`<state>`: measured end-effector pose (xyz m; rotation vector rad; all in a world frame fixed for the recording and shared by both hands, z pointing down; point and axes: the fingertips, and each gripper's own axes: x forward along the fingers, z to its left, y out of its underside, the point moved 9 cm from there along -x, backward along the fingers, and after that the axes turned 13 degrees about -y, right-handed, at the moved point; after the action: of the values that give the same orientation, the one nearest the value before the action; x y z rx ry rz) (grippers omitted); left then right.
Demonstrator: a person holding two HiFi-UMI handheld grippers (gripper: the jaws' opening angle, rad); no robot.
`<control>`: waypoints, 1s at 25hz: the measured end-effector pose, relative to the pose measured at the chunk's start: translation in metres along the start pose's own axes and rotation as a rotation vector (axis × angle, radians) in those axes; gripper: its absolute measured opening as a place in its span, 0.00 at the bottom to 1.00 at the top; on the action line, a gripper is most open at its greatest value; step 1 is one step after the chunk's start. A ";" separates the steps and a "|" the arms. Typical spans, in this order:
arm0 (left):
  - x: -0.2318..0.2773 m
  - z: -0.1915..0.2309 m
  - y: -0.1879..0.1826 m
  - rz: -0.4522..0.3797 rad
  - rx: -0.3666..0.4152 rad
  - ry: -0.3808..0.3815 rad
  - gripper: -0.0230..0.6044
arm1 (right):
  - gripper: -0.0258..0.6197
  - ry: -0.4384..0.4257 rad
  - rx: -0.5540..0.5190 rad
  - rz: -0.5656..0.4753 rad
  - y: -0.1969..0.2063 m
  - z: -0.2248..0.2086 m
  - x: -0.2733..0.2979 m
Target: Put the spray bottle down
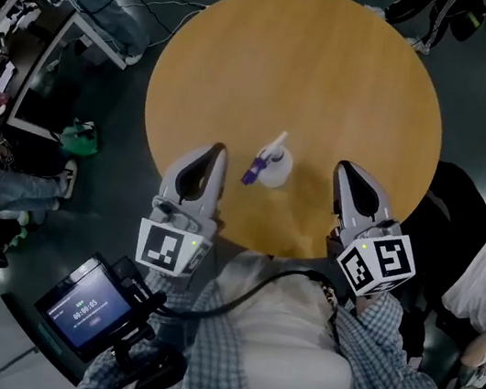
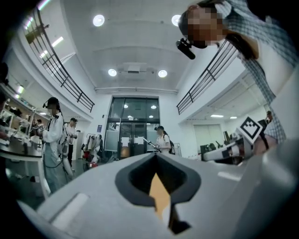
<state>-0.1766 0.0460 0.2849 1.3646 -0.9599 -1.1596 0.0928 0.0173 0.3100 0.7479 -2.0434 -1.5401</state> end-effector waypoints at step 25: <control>0.002 0.003 0.007 0.045 0.012 -0.033 0.04 | 0.05 -0.039 -0.017 0.026 -0.002 -0.001 0.009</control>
<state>-0.1785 0.0427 0.2916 1.3307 -1.0177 -1.1470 0.0866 0.0102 0.3089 0.6872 -2.0576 -1.5664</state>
